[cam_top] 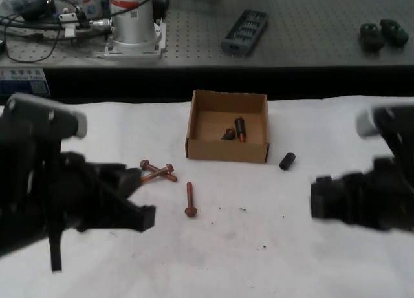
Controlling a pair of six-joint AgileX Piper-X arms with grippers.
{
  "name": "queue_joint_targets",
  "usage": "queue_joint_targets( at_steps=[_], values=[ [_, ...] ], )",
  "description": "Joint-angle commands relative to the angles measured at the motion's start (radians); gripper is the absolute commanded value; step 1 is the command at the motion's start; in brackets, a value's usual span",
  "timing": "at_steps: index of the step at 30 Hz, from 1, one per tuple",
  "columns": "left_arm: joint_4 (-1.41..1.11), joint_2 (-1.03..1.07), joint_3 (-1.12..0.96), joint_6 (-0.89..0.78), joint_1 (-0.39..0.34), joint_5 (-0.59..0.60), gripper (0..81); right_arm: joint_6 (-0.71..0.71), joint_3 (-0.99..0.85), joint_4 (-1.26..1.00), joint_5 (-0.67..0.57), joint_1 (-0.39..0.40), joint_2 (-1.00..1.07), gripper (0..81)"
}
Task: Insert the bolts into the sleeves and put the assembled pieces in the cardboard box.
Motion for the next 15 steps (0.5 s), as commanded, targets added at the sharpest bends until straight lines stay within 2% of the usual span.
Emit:
queue_joint_targets(
  at_steps=[1, 6, 11, 15],
  values=[
    [0.128, -0.008, -0.101, -0.062, -0.004, 0.152, 32.8, 0.004, 0.098, -0.094, -0.005, 0.025, -0.098, 7.3],
    [0.288, -0.008, -0.191, -0.062, -0.004, 0.133, 30.2, -0.001, 0.261, -0.289, -0.003, 0.04, -0.183, 7.3],
    [0.42, 0.026, -0.328, -0.066, -0.004, 0.011, 28.7, 0.026, 0.392, -0.552, 0.023, 0.04, -0.186, 7.3],
    [0.561, 0.154, -0.456, -0.057, -0.004, -0.059, 28.7, -0.027, 0.414, -0.588, 0.029, 0.04, -0.186, 7.3]
  ],
)
